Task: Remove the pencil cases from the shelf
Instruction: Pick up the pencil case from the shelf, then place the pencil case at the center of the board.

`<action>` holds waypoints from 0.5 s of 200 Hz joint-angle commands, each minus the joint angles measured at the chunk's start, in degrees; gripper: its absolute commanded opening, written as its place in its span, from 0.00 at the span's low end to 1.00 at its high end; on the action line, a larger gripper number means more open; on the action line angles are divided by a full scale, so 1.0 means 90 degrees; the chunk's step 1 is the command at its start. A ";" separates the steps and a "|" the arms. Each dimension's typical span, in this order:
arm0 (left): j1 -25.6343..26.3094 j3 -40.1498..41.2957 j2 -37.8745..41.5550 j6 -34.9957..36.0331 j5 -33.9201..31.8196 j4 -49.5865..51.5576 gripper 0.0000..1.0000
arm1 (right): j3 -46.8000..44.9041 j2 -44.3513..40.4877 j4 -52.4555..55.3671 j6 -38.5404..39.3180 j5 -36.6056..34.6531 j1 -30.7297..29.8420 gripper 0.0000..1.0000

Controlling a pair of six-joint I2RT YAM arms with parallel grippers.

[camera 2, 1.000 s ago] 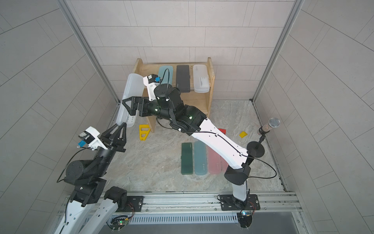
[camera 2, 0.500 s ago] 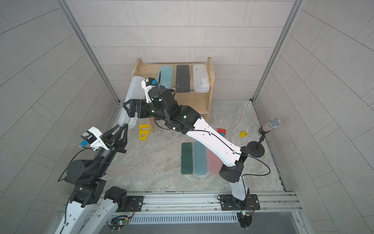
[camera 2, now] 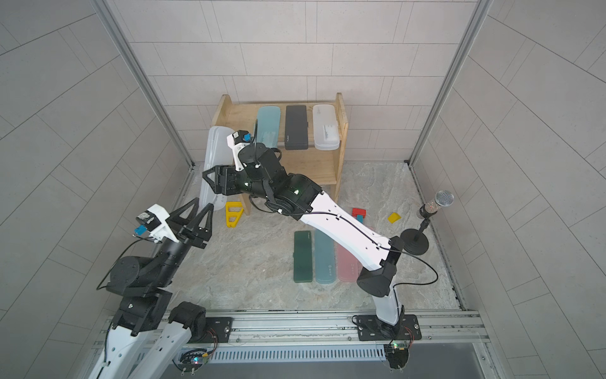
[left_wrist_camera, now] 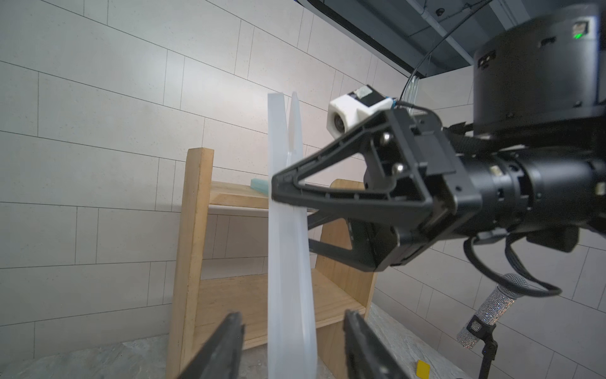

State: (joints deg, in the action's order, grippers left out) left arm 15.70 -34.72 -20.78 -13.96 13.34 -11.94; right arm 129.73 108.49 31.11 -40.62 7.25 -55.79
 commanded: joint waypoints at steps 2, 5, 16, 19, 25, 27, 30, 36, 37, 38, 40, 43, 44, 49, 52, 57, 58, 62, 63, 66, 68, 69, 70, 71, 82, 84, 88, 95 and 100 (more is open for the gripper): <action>-0.0026 -0.0388 -0.0029 -0.0185 -0.0624 0.0223 1.00 | -0.0689 -0.0723 0.0466 0.0609 -0.0160 0.0113 0.54; -0.0026 -0.0423 -0.0064 -0.0158 -0.0671 0.0291 1.00 | -0.0815 -0.0803 0.0566 0.0665 -0.0180 0.0122 0.54; -0.0024 -0.0564 -0.0189 -0.0101 -0.0945 0.0536 1.00 | -0.1336 -0.1184 0.0868 0.0828 -0.0192 0.0167 0.54; -0.0021 -0.0590 -0.0221 -0.0105 -0.1055 0.0593 1.00 | -0.1511 -0.1298 0.0928 0.0848 -0.0183 0.0176 0.54; -0.0025 -0.0614 -0.0270 -0.0121 -0.1276 0.0647 1.00 | -0.1855 -0.1496 0.1030 0.0890 -0.0125 0.0206 0.54; -0.0021 -0.0612 -0.0277 -0.0112 -0.1336 0.0659 1.00 | -0.1990 -0.1570 0.1051 0.0905 -0.0098 0.0216 0.54; -0.0026 -0.0612 -0.0304 -0.0110 -0.1426 0.0654 1.00 | -0.2168 -0.1673 0.1088 0.0914 -0.0049 0.0229 0.55; -0.0020 -0.0603 -0.0325 -0.0092 -0.1589 0.0647 1.00 | -0.2530 -0.1867 0.1183 0.0929 0.0037 0.0252 0.55; -0.0018 -0.0604 -0.0336 -0.0096 -0.1619 0.0650 1.00 | -0.2579 -0.1887 0.1202 0.0934 0.0060 0.0256 0.55; -0.0022 -0.0605 -0.0342 -0.0093 -0.1644 0.0647 1.00 | -0.2628 -0.1917 0.1221 0.0937 0.0072 0.0264 0.55; -0.0020 -0.0603 -0.0356 -0.0091 -0.1706 0.0652 1.00 | -0.2740 -0.1971 0.1277 0.0943 0.0093 0.0264 0.55; -0.0019 -0.0600 -0.0364 -0.0090 -0.1816 0.0650 1.00 | -0.2909 -0.2049 0.1347 0.0948 0.0109 0.0279 0.55; -0.0023 -0.0603 -0.0370 -0.0090 -0.1840 0.0642 1.00 | -0.2964 -0.2071 0.1377 0.0944 0.0111 0.0280 0.55; -0.0025 -0.0605 -0.0402 -0.0090 -0.1961 0.0634 1.00 | -0.3204 -0.2172 0.1497 0.0949 0.0092 0.0272 0.55; -0.0020 -0.0600 -0.0427 -0.0073 -0.2008 0.0634 1.00 | -0.3369 -0.2226 0.1569 0.0944 0.0085 0.0280 0.55; -0.0021 -0.0605 -0.0473 -0.0048 -0.2068 0.0638 1.00 | -0.3630 -0.2310 0.1682 0.0916 0.0074 0.0276 0.55; -0.0023 -0.0610 -0.0489 -0.0040 -0.2078 0.0636 1.00 | -0.3671 -0.2324 0.1700 0.0913 0.0069 0.0278 0.55; -0.0026 -0.0616 -0.0529 -0.0023 -0.2113 0.0649 1.00 | -0.3884 -0.2376 0.1782 0.0863 0.0057 0.0281 0.56; -0.0026 -0.0625 -0.0541 -0.0023 -0.2120 0.0651 1.00 | -0.3930 -0.2391 0.1809 0.0843 0.0051 0.0281 0.56; -0.0021 -0.0638 -0.0578 -0.0014 -0.2147 0.0660 1.00 | -0.4084 -0.2417 0.1879 0.0766 0.0025 0.0289 0.57; -0.0025 -0.0648 -0.0594 -0.0013 -0.2149 0.0665 1.00 | -0.4161 -0.2435 0.1930 0.0710 0.0005 0.0290 0.58; -0.0026 -0.0646 -0.0603 -0.0012 -0.2153 0.0669 1.00 | -0.4215 -0.2440 0.1951 0.0678 -0.0004 0.0291 0.58; -0.0026 -0.0650 -0.0617 -0.0012 -0.2160 0.0671 1.00 | -0.4261 -0.2447 0.1967 0.0657 -0.0014 0.0295 0.58; -0.0021 -0.0657 -0.0624 -0.0012 -0.2163 0.0677 1.00 | -0.4299 -0.2451 0.1989 0.0632 -0.0019 0.0303 0.58; -0.0025 -0.0671 -0.0723 -0.0023 -0.2147 0.0687 1.00 | -0.4770 -0.2483 0.2074 0.0325 0.0006 0.0339 0.59; -0.0023 -0.0673 -0.0735 -0.0034 -0.2147 0.0689 1.00 | -0.4853 -0.2483 0.2059 0.0280 0.0020 0.0339 0.59; -0.0023 -0.0670 -0.0760 -0.0062 -0.2150 0.0685 1.00 | -0.5001 -0.2470 0.2028 0.0181 0.0047 0.0348 0.59; -0.0017 -0.0659 -0.0794 -0.0136 -0.2156 0.0679 1.00 | -0.5211 -0.2424 0.1955 -0.0025 0.0078 0.0349 0.59; -0.0020 -0.0632 -0.0815 -0.0191 -0.2152 0.0657 1.00 | -0.5320 -0.2385 0.1890 -0.0117 0.0104 0.0346 0.59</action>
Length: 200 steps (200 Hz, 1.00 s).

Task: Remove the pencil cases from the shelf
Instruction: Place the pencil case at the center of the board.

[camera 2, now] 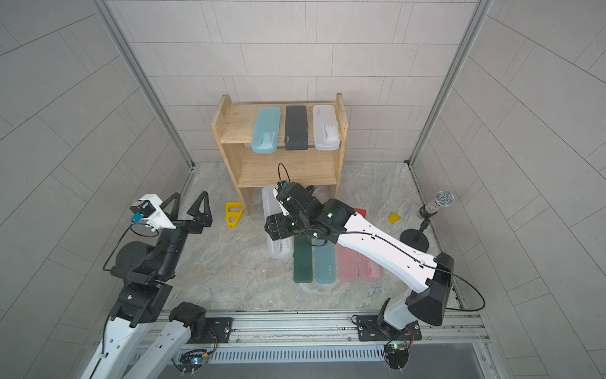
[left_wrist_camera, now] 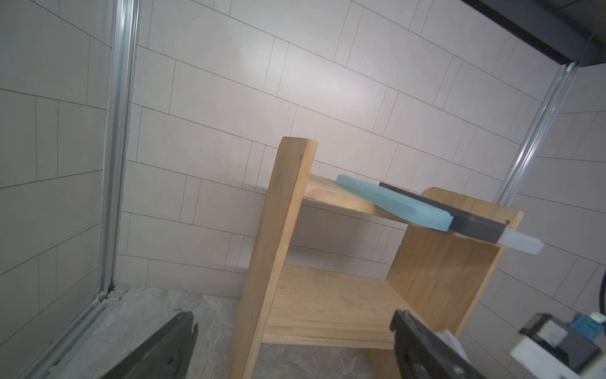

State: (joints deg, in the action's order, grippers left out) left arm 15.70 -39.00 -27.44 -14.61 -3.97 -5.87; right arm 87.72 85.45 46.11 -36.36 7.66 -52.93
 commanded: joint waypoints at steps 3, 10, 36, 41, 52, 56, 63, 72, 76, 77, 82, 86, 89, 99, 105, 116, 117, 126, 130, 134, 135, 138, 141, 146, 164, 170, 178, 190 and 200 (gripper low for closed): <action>-0.0025 -0.0135 -0.0084 -0.0157 -0.0224 -0.0031 1.00 | -0.0726 0.0221 0.0139 -0.0658 0.0102 0.0036 0.59; -0.0023 -0.0094 -0.0107 -0.0268 -0.0213 -0.0069 1.00 | -0.0854 0.0336 -0.0058 -0.0769 0.0268 0.0040 0.59; -0.0020 -0.0055 -0.0184 -0.0497 -0.0031 -0.0044 1.00 | -0.0839 0.1069 -0.0629 -0.0931 0.0730 0.0074 0.59; -0.0023 -0.0061 -0.0186 -0.0514 -0.0019 0.0005 1.00 | -0.0765 0.1246 -0.0659 -0.0928 0.0767 0.0074 0.59; -0.0025 -0.0041 -0.0139 -0.0525 -0.0042 0.0111 1.00 | -0.0591 0.1634 -0.0725 -0.0904 0.0782 0.0079 0.60; -0.0023 -0.0022 -0.0110 -0.0527 -0.0053 0.0147 1.00 | -0.0532 0.1763 -0.0739 -0.0902 0.0788 0.0077 0.60; -0.0024 0.0008 -0.0041 -0.0526 -0.0096 0.0210 1.00 | -0.0433 0.1980 -0.0765 -0.0898 0.0808 0.0077 0.60; -0.0020 0.0045 0.0068 -0.0525 -0.0165 0.0285 1.00 | -0.0306 0.2238 -0.0746 -0.0883 0.0818 0.0080 0.60; -0.0020 0.0070 0.0116 -0.0525 -0.0191 0.0319 1.00 | -0.0257 0.2348 -0.0744 -0.0882 0.0814 0.0079 0.60; -0.0018 0.0078 0.0127 -0.0525 -0.0197 0.0324 1.00 | -0.0237 0.2364 -0.0736 -0.0882 0.0811 0.0080 0.60; -0.0025 0.0092 0.0183 -0.0519 -0.0227 0.0365 1.00 | -0.0188 0.2481 -0.0729 -0.0876 0.0818 0.0076 0.60; -0.0024 0.0110 0.0218 -0.0498 -0.0239 0.0400 1.00 | -0.0145 0.2584 -0.0719 -0.0866 0.0816 0.0074 0.60; -0.0021 0.0119 0.0239 -0.0478 -0.0252 0.0419 1.00 | -0.0127 0.2617 -0.0709 -0.0863 0.0811 0.0078 0.60; -0.0025 0.0146 0.0299 -0.0422 -0.0277 0.0499 1.00 | -0.0048 0.2812 -0.0659 -0.0862 0.0763 0.0088 0.60; -0.0022 0.0154 0.0305 -0.0390 -0.0290 0.0545 1.00 | -0.0014 0.2899 -0.0628 -0.0862 0.0745 0.0099 0.61; -0.0024 0.0154 0.0269 -0.0334 -0.0260 0.0606 1.00 | 0.0035 0.3035 -0.0591 -0.0853 0.0699 0.0092 0.64; -0.0020 0.0154 0.0267 -0.0332 -0.0256 0.0615 1.00 | 0.0037 0.3054 -0.0586 -0.0853 0.0700 0.0096 0.64; -0.0028 0.0155 0.0214 -0.0310 -0.0157 0.0615 1.00 | 0.0055 0.3146 -0.0535 -0.0851 0.0682 0.0099 0.66; -0.0020 0.0164 0.0199 -0.0310 -0.0086 0.0600 1.00 | 0.0050 0.3182 -0.0525 -0.0853 0.0669 0.0104 0.67; -0.0020 0.0171 0.0180 -0.0295 0.0005 0.0577 1.00 | 0.0043 0.3212 -0.0514 -0.0853 0.0656 0.0107 0.69; -0.0023 0.0172 0.0179 -0.0298 0.0023 0.0571 1.00 | 0.0041 0.3216 -0.0509 -0.0853 0.0650 0.0103 0.70; -0.0022 0.0181 0.0178 -0.0291 0.0067 0.0555 1.00 | 0.0034 0.3236 -0.0508 -0.0850 0.0643 0.0109 0.72; -0.0022 0.0190 0.0178 -0.0291 0.0087 0.0534 1.00 | 0.0024 0.3255 -0.0512 -0.0850 0.0631 0.0109 0.74; -0.0024 0.0212 0.0187 -0.0331 0.0075 0.0518 1.00 | 0.0019 0.3273 -0.0514 -0.0852 0.0619 0.0112 0.77; -0.0017 0.0296 0.0236 -0.0408 -0.0018 0.0527 1.00 | 0.0054 0.3328 -0.0495 -0.0843 0.0613 0.0127 0.83; -0.0025 0.0293 0.0245 -0.0371 -0.0018 0.0551 1.00 | 0.0084 0.3340 -0.0485 -0.0836 0.0605 0.0124 0.84; -0.0017 0.0296 0.0265 -0.0321 -0.0045 0.0598 1.00 | 0.0141 0.3349 -0.0451 -0.0808 0.0576 0.0136 0.86; -0.0023 0.0291 0.0281 -0.0243 -0.0090 0.0674 1.00 | 0.0236 0.3349 -0.0347 -0.0789 0.0491 0.0145 0.90; -0.0022 0.0281 0.0312 -0.0190 -0.0175 0.0733 1.00 | 0.0294 0.3338 -0.0329 -0.0773 0.0461 0.0160 0.92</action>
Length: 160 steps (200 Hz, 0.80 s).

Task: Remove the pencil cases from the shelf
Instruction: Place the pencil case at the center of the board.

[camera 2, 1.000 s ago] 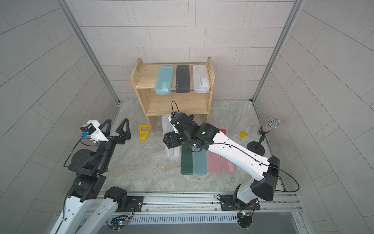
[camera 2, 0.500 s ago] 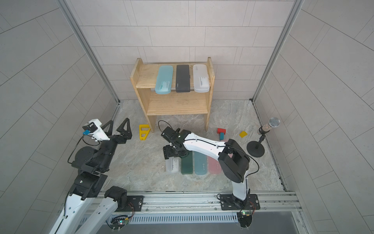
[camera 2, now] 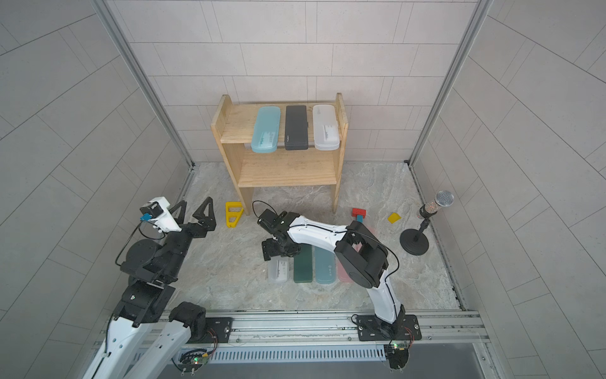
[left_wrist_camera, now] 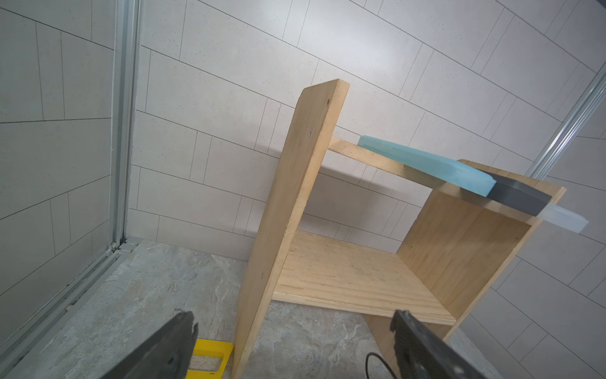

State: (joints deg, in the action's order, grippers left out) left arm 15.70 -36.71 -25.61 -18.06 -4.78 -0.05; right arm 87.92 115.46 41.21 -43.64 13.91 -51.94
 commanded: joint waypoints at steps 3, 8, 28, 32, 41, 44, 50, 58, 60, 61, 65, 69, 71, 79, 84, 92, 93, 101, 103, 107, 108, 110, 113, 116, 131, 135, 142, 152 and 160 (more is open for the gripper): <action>-0.0020 0.0030 0.0118 0.0205 -0.0107 0.0094 1.00 | 0.0284 -0.0014 0.0216 0.0036 -0.0231 0.0055 0.93; -0.0023 0.0038 0.0132 0.0231 -0.0139 0.0108 1.00 | 0.0307 -0.0024 0.0231 0.0034 -0.0229 0.0061 0.93; -0.0023 0.0045 0.0152 0.0280 -0.0181 0.0134 1.00 | 0.0438 -0.0075 0.0274 0.0062 -0.0260 0.0071 0.96; -0.0025 0.0047 0.0150 0.0279 -0.0177 0.0136 1.00 | 0.0457 -0.0075 0.0299 0.0074 -0.0264 0.0076 0.96; -0.0025 0.0046 0.0140 0.0279 -0.0191 0.0135 1.00 | 0.0508 -0.0075 0.0348 0.0091 -0.0300 0.0073 0.97; -0.0020 0.0050 0.0131 0.0271 -0.0200 0.0139 1.00 | 0.0514 -0.0083 0.0352 0.0096 -0.0296 0.0077 0.97; -0.0024 0.0049 0.0130 0.0251 -0.0229 0.0126 1.00 | 0.0524 -0.0108 0.0325 0.0119 -0.0278 0.0069 0.97; -0.0020 0.0046 0.0113 0.0228 -0.0269 0.0130 1.00 | 0.0498 -0.0167 0.0238 0.0131 -0.0261 0.0054 0.97; -0.0020 0.0046 0.0111 0.0229 -0.0275 0.0125 1.00 | 0.0491 -0.0191 0.0200 0.0137 -0.0248 0.0053 0.96; -0.0023 0.0046 0.0111 0.0225 -0.0282 0.0124 1.00 | 0.0488 -0.0201 0.0188 0.0139 -0.0247 0.0051 0.96; -0.0025 0.0046 0.0103 0.0217 -0.0297 0.0127 1.00 | 0.0471 -0.0233 0.0115 0.0141 -0.0247 0.0039 0.95; -0.0022 0.0047 0.0100 0.0215 -0.0313 0.0125 1.00 | 0.0456 -0.0247 0.0056 0.0141 -0.0245 0.0037 0.95; -0.0023 0.0043 0.0096 0.0214 -0.0322 0.0129 1.00 | 0.0449 -0.0262 0.0027 0.0134 -0.0251 0.0024 0.94; -0.0025 0.0051 0.0079 0.0179 -0.0395 0.0157 1.00 | 0.0459 -0.0258 -0.0036 0.0145 -0.0206 0.0025 0.91; -0.0026 0.0037 0.0073 0.0160 -0.0462 0.0193 1.00 | 0.0505 -0.0217 -0.0040 0.0172 -0.0172 0.0033 0.87; -0.0021 0.0036 0.0053 0.0107 -0.0605 0.0242 1.00 | 0.0610 -0.0141 0.0006 0.0234 -0.0091 0.0020 0.76; -0.0023 0.0036 0.0048 0.0100 -0.0623 0.0256 1.00 | 0.0621 -0.0132 0.0009 0.0242 -0.0076 0.0025 0.75; -0.0021 0.0016 0.0014 0.0052 -0.0795 0.0350 1.00 | 0.0711 -0.0049 0.0013 0.0274 0.0034 0.0024 0.62; -0.0020 0.0004 0.0013 0.0034 -0.0831 0.0370 1.00 | 0.0720 -0.0034 0.0014 0.0277 0.0068 0.0018 0.58; -0.0025 -0.0019 0.0001 0.0019 -0.0906 0.0413 1.00 | 0.0743 -0.0018 -0.0018 0.0282 0.0113 0.0011 0.52; -0.0025 -0.0021 0.0002 0.0017 -0.0930 0.0425 1.00 | 0.0751 -0.0012 -0.0028 0.0280 0.0124 0.0011 0.51; -0.0024 -0.0030 -0.0012 0.0015 -0.0953 0.0445 1.00 | 0.0757 -0.0008 -0.0038 0.0284 0.0141 0.0008 0.49; -0.0025 -0.0038 -0.0014 0.0015 -0.0988 0.0469 1.00 | 0.0767 0.0008 -0.0053 0.0287 0.0162 0.0001 0.45; -0.0025 -0.0049 -0.0023 0.0032 -0.1004 0.0486 1.00 | 0.0784 0.0017 -0.0064 0.0281 0.0184 -0.0016 0.41; -0.0020 -0.0088 -0.0076 0.0093 -0.1076 0.0574 1.00 | 0.0851 0.0078 -0.0068 0.0297 0.0232 -0.0061 0.27; -0.0024 -0.0096 -0.0092 0.0096 -0.1101 0.0598 1.00 | 0.0872 0.0111 -0.0041 0.0295 0.0232 -0.0071 0.23; -0.0025 -0.0110 -0.0117 0.0096 -0.1142 0.0628 1.00 | 0.0896 0.0178 0.0002 0.0315 0.0282 -0.0071 0.17; -0.0019 -0.0120 -0.0163 0.0098 -0.1144 0.0649 1.00 | 0.0938 0.0336 0.0082 0.0344 0.0413 -0.0078 0.07; -0.0021 -0.0139 -0.0197 0.0094 -0.1124 0.0640 1.00 | 0.0956 0.0457 0.0130 0.0390 0.0518 -0.0078 0.00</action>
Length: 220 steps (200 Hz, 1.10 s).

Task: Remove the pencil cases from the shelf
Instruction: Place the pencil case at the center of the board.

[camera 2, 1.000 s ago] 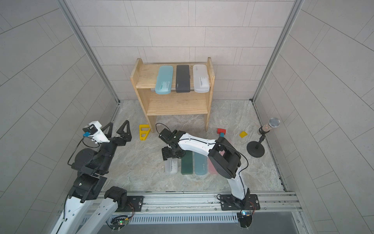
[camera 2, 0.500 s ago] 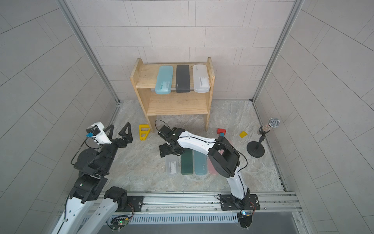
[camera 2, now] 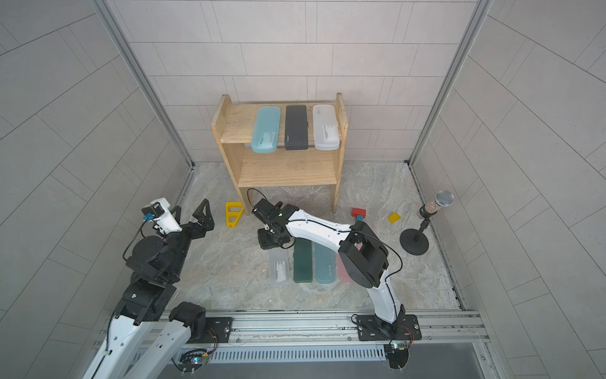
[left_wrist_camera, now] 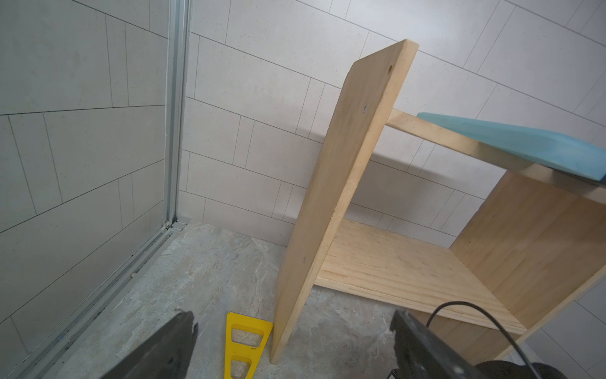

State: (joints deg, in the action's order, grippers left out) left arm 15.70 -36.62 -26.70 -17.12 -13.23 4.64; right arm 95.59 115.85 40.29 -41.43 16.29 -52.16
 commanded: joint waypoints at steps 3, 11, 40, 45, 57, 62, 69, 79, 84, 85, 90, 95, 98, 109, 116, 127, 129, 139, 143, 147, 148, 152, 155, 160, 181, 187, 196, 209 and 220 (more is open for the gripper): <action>-0.0022 -0.0153 -0.0085 -0.0003 -0.0166 0.0110 1.00 | 0.0105 0.0452 0.0230 0.0154 0.0303 -0.0056 0.00; -0.0025 -0.0177 -0.0117 -0.0010 -0.0110 0.0106 1.00 | 0.0111 0.0534 0.0198 0.0186 0.0387 -0.0078 0.00; -0.0020 -0.0198 -0.0139 -0.0011 -0.0042 0.0097 1.00 | 0.0189 0.0650 0.0199 0.0264 0.0408 -0.0162 0.00; -0.0018 -0.0191 -0.0139 -0.0008 -0.0046 0.0101 1.00 | 0.0188 0.0669 0.0216 0.0267 0.0397 -0.0164 0.00; -0.0024 -0.0183 -0.0146 0.0007 -0.0031 0.0108 1.00 | 0.0184 0.0742 0.0227 0.0274 0.0399 -0.0162 0.00; -0.0021 -0.0187 -0.0153 0.0000 -0.0024 0.0109 1.00 | 0.0191 0.0775 0.0230 0.0277 0.0416 -0.0165 0.01; -0.0024 -0.0189 -0.0150 0.0007 -0.0029 0.0118 1.00 | 0.0195 0.0820 0.0220 0.0270 0.0449 -0.0161 0.01; -0.0026 -0.0196 -0.0156 0.0008 -0.0029 0.0121 1.00 | 0.0205 0.0867 0.0214 0.0276 0.0487 -0.0162 0.02; -0.0025 -0.0205 -0.0154 0.0017 -0.0033 0.0126 1.00 | 0.0205 0.0884 0.0217 0.0277 0.0485 -0.0164 0.02; -0.0021 -0.0207 -0.0156 0.0018 -0.0038 0.0127 1.00 | 0.0207 0.0886 0.0219 0.0277 0.0485 -0.0167 0.02; -0.0018 -0.0213 -0.0156 0.0020 -0.0042 0.0125 1.00 | 0.0204 0.0891 0.0226 0.0276 0.0468 -0.0162 0.03; -0.0026 -0.0218 -0.0158 0.0027 -0.0036 0.0113 1.00 | 0.0198 0.0898 0.0231 0.0268 0.0434 -0.0167 0.03; -0.0021 -0.0227 -0.0168 0.0028 -0.0026 0.0111 1.00 | 0.0194 0.0904 0.0253 0.0267 0.0422 -0.0162 0.03; -0.0025 -0.0252 -0.0179 0.0045 -0.0017 0.0114 1.00 | 0.0153 0.0915 0.0255 0.0241 0.0391 -0.0150 0.04; -0.0019 -0.0266 -0.0189 0.0043 0.0007 0.0111 1.00 | 0.0116 0.0926 0.0242 0.0206 0.0403 -0.0134 0.07; -0.0027 -0.0331 -0.0221 0.0014 0.0042 0.0124 1.00 | 0.0091 0.0910 0.0240 0.0189 0.0393 -0.0124 0.16; -0.0031 -0.0359 -0.0233 -0.0005 0.0046 0.0135 1.00 | 0.0087 0.0903 0.0232 0.0182 0.0376 -0.0128 0.18; -0.0027 -0.0517 -0.0333 -0.0117 0.0043 0.0216 1.00 | 0.0072 0.0861 0.0218 0.0180 0.0262 -0.0118 0.24; -0.0023 -0.0604 -0.0396 -0.0140 0.0067 0.0224 1.00 | 0.0072 0.0840 0.0219 0.0177 0.0236 -0.0115 0.27; -0.0019 -0.0688 -0.0450 -0.0169 0.0109 0.0227 1.00 | 0.0072 0.0823 0.0212 0.0179 0.0214 -0.0112 0.30; -0.0022 -0.0712 -0.0465 -0.0173 0.0116 0.0227 1.00 | 0.0072 0.0816 0.0206 0.0179 0.0212 -0.0107 0.31; -0.0020 -0.0798 -0.0519 -0.0187 0.0157 0.0220 1.00 | 0.0081 0.0796 0.0194 0.0184 0.0203 -0.0092 0.35; -0.0024 -0.0856 -0.0566 -0.0204 0.0177 0.0205 1.00 | 0.0082 0.0783 0.0191 0.0189 0.0197 -0.0082 0.37; -0.0018 -0.0952 -0.0633 -0.0207 0.0217 0.0174 1.00 | 0.0077 0.0764 0.0182 0.0202 0.0179 -0.0050 0.42; -0.0018 -0.1235 -0.0939 -0.0180 0.0296 -0.0048 1.00 | 0.0013 0.0621 0.0039 0.0285 0.0200 0.0031 0.54; -0.0018 -0.1373 -0.1077 -0.0162 0.0310 -0.0050 1.00 | 0.0004 0.0579 -0.0011 0.0296 0.0235 0.0051 0.58; -0.0020 -0.1641 -0.1315 -0.0104 0.0458 -0.0012 1.00 | 0.0003 0.0499 -0.0120 0.0329 0.0328 0.0063 0.63; -0.0024 -0.2015 -0.1675 -0.0183 0.0738 -0.0076 1.00 | -0.0008 0.0303 -0.0323 0.0343 0.0406 0.0045 0.68; -0.0022 -0.2300 -0.1922 -0.0440 0.0997 -0.0249 1.00 | -0.0104 0.0023 -0.0544 0.0311 0.0401 0.0038 0.71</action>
State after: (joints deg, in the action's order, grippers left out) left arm 15.70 -51.96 -40.03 -18.61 -9.41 5.89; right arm 95.90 121.91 38.37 -38.92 20.43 -51.99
